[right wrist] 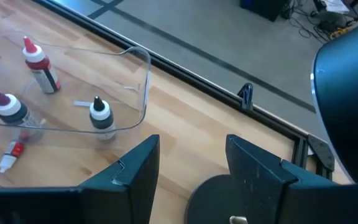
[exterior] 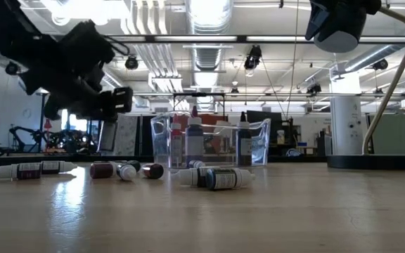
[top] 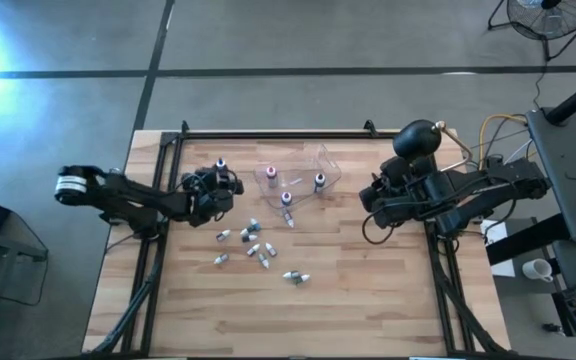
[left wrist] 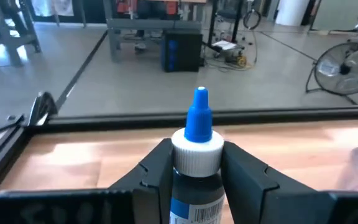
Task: Pick & Place food coloring
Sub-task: Put the large blue food coloring bottle into the transparent bin
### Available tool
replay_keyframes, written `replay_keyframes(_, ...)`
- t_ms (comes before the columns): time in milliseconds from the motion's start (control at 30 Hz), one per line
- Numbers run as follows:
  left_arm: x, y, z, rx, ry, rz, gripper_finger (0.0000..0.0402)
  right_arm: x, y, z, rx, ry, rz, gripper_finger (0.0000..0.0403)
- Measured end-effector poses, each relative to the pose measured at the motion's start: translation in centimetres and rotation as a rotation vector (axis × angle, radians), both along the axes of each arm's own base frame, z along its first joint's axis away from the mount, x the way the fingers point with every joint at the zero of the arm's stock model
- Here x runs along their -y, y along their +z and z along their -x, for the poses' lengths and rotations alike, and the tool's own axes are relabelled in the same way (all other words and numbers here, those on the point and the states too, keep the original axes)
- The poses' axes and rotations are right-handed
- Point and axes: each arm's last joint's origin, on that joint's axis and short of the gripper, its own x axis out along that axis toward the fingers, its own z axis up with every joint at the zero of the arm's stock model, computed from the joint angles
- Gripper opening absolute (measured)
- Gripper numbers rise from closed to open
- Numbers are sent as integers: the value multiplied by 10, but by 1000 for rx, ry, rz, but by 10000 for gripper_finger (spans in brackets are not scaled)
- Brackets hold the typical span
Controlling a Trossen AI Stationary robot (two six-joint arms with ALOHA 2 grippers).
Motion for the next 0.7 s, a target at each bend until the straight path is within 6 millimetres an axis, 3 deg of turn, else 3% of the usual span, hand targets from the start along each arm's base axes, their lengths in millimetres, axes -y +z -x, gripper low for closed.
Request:
replay_keyframes(300,-1,-26,3,-26,78,-42,92,0,0,0,-13,11,-4,176)
replay_keyframes(700,-2,-35,-6,-38,93,-38,92,-1,-1,0,25,-22,-76,176)
